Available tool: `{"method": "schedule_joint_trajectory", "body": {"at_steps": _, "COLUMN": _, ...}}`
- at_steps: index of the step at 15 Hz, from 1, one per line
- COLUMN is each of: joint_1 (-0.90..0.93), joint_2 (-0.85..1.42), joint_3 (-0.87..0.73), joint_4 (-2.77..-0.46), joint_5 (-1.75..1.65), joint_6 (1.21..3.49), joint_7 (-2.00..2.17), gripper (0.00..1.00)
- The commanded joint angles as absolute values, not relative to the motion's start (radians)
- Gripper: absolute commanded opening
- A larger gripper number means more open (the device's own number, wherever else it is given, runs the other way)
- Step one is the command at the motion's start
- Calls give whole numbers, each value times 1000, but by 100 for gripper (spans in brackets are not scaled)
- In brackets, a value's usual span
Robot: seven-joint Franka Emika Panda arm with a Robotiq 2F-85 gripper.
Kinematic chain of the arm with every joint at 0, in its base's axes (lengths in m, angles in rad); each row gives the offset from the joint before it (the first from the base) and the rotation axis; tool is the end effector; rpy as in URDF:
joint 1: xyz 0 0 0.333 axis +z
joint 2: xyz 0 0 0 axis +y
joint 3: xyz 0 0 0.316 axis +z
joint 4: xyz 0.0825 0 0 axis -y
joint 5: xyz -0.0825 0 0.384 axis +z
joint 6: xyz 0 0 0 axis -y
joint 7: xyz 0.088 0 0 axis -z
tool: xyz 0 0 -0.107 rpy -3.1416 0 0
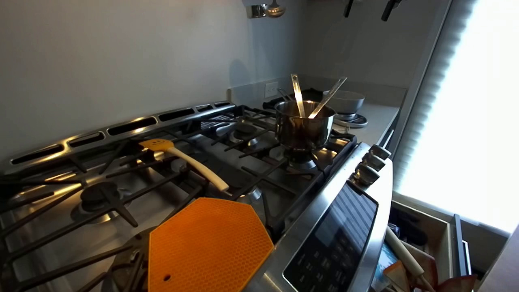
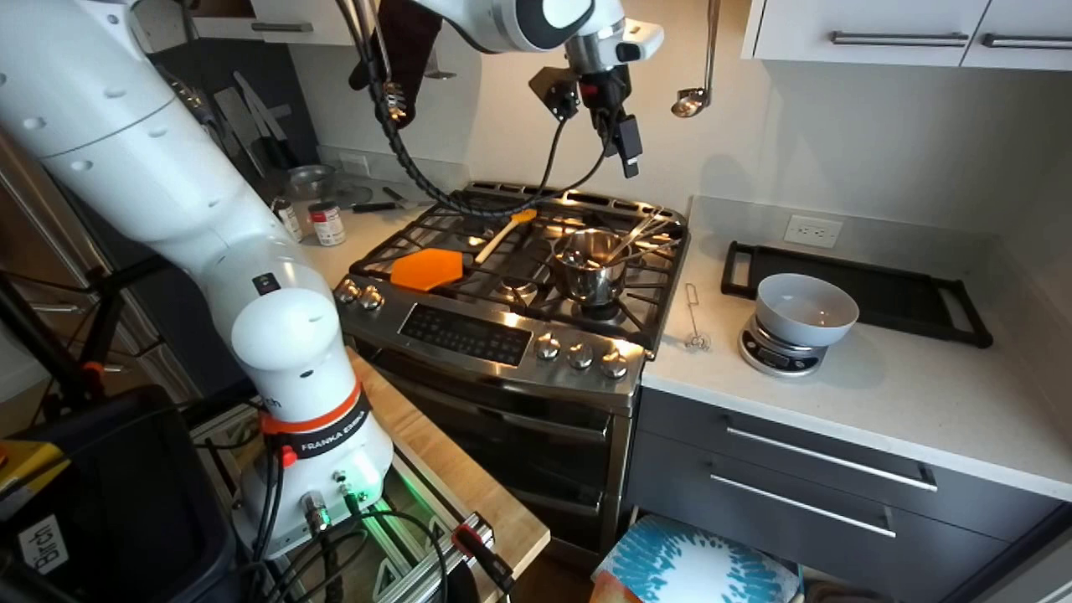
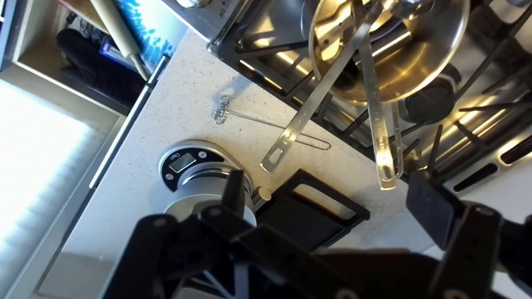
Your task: Pick up the white bowl and put it on the scale
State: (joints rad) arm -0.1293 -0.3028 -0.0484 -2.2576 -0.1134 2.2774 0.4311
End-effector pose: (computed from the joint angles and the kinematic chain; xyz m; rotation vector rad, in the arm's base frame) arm 0.4805 -0.0907 0.5182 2.9437 -0.8295 0.5097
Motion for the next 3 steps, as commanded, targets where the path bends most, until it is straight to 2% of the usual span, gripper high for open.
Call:
{"method": "schedule_joint_trajectory", "body": {"at_steps": 1, "joint_1": -134, "joint_2": -549, "joint_3": 33, "joint_4": -2411, "joint_5": -185, "joint_6": 2219, "joint_7": 451, "gripper": 100}}
{"method": "schedule_joint_trajectory", "body": {"at_steps": 2, "joint_1": -130, "joint_2": -589, "joint_3": 51, "joint_4": -2422, "joint_5": -176, "joint_6": 2220, "joint_7": 446, "gripper": 100}}
{"method": "schedule_joint_trajectory", "body": {"at_steps": 3, "joint_1": -140, "joint_2": -471, "joint_3": 34, "joint_4": -2341, "joint_5": -143, "joint_6": 2232, "joint_7": 427, "gripper": 100}}
